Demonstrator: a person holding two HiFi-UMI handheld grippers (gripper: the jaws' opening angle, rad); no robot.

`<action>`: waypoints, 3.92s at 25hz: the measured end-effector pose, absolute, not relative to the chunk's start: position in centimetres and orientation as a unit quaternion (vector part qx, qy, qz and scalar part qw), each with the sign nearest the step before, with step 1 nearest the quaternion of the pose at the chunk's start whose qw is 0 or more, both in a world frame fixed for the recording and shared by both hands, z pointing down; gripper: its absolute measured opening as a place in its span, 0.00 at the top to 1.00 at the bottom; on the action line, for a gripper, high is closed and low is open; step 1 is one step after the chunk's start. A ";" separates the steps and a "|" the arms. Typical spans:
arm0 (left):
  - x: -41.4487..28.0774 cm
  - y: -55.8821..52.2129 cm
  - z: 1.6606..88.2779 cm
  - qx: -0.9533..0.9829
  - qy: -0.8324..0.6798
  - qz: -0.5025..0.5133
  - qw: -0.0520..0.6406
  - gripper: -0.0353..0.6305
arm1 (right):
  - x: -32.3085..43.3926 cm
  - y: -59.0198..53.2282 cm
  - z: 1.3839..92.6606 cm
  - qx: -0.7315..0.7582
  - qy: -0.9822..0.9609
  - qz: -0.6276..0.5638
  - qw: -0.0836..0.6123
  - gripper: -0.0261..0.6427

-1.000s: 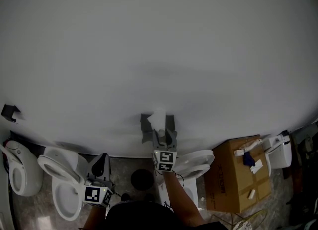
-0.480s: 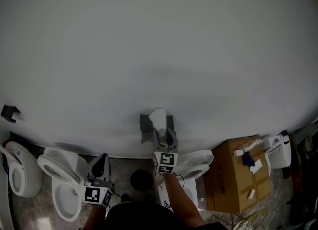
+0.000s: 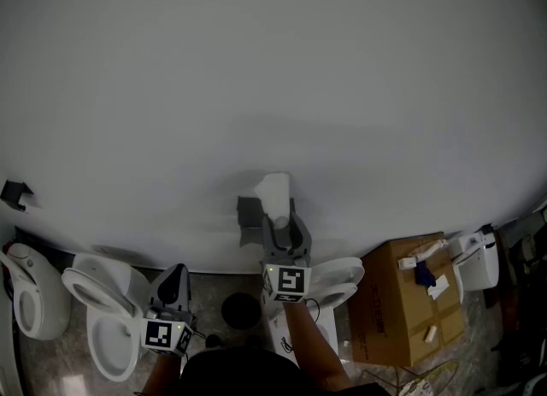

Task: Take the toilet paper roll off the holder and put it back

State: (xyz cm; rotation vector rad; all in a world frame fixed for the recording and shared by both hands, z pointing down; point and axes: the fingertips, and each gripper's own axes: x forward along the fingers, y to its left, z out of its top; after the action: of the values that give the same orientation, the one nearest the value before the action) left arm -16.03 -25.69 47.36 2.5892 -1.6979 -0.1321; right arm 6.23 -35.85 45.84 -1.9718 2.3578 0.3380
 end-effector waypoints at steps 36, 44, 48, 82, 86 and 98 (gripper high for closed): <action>-16.0 -25.0 47.3 0.834 -0.549 -0.046 0.023 0.94 | 6.1 -34.2 43.7 -0.633 0.761 0.130 0.049 0.64; -15.3 -24.9 48.0 0.843 -0.536 -0.037 0.036 0.94 | 6.4 -35.6 47.7 -0.638 0.762 0.107 0.012 0.64; -15.4 -25.0 48.1 0.843 -0.536 -0.038 0.036 0.94 | 6.1 -36.1 49.1 -0.636 0.766 0.089 0.004 0.64; -16.9 -24.7 48.5 0.833 -0.550 -0.033 0.037 0.94 | 6.7 -38.0 57.5 -0.641 0.766 0.018 -0.048 0.64; -17.2 -24.6 48.4 0.832 -0.552 -0.034 0.035 0.94 | 6.3 -37.8 57.0 -0.636 0.770 0.018 -0.042 0.61; -16.9 -24.4 47.5 0.829 -0.557 -0.050 0.029 0.94 | 6.7 -35.5 55.9 -0.632 0.774 0.020 -0.041 0.50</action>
State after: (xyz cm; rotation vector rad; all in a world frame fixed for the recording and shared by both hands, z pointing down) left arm -16.93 -24.38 47.47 2.5556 -1.7179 -0.1528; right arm 6.73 -35.48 55.95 -2.0376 2.4967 0.0642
